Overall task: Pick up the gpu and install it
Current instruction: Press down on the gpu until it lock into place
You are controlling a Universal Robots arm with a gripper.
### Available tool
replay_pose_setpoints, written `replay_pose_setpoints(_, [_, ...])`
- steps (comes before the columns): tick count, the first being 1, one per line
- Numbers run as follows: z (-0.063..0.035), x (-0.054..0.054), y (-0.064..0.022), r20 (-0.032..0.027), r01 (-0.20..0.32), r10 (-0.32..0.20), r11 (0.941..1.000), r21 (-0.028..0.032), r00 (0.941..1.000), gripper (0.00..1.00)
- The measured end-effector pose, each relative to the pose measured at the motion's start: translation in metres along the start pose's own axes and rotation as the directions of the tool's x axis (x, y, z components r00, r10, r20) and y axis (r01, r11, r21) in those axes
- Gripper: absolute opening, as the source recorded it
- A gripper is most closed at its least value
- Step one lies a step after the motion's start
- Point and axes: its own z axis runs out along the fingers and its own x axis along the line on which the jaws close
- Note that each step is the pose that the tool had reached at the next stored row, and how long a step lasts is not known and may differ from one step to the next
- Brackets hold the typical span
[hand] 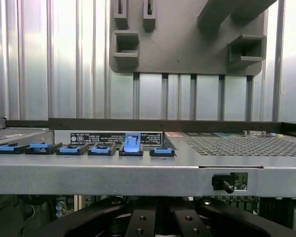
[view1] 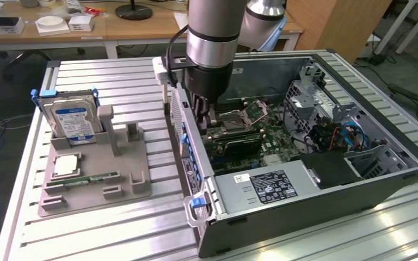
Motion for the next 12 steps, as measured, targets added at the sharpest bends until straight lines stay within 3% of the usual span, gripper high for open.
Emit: replay_pose_setpoints(12, [0.0008,0.0009,-0.0072,0.0,0.0,0.0,1.0,-0.0017,1.0,0.1])
